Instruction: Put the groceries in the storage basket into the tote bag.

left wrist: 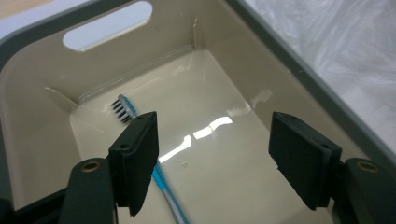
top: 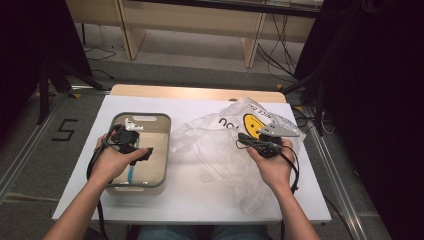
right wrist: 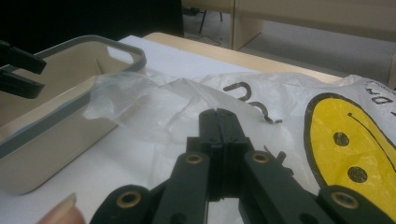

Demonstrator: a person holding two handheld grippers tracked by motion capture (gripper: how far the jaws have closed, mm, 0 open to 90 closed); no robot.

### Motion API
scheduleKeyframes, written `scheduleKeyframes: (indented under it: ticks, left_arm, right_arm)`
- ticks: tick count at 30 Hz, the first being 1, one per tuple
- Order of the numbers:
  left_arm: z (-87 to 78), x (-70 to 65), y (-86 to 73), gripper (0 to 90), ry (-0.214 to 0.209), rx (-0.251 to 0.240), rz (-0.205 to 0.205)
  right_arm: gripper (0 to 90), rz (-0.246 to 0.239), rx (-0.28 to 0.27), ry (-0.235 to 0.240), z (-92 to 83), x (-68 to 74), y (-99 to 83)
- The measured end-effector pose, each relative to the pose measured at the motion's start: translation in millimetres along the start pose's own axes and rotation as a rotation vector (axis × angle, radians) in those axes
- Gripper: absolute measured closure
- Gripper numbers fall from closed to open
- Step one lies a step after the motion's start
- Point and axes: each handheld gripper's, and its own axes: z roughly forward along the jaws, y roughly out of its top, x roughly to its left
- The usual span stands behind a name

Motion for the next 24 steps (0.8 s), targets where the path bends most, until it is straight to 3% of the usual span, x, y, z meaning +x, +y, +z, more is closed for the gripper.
scheduleKeyframes:
  ticks: [11, 24]
  left_arm:
    - [25.0, 16.4, -4.1, 35.0, 0.033, 0.109, -0.055]
    - [45.5, 27.1, -10.2, 36.3, 0.037, 0.182, -0.099]
  right_arm:
    - [90.0, -0.001, 0.001, 0.001, 1.0, -0.6, -0.8]
    - [90.0, -0.003, 0.003, 0.002, 1.7, -0.2, -1.3]
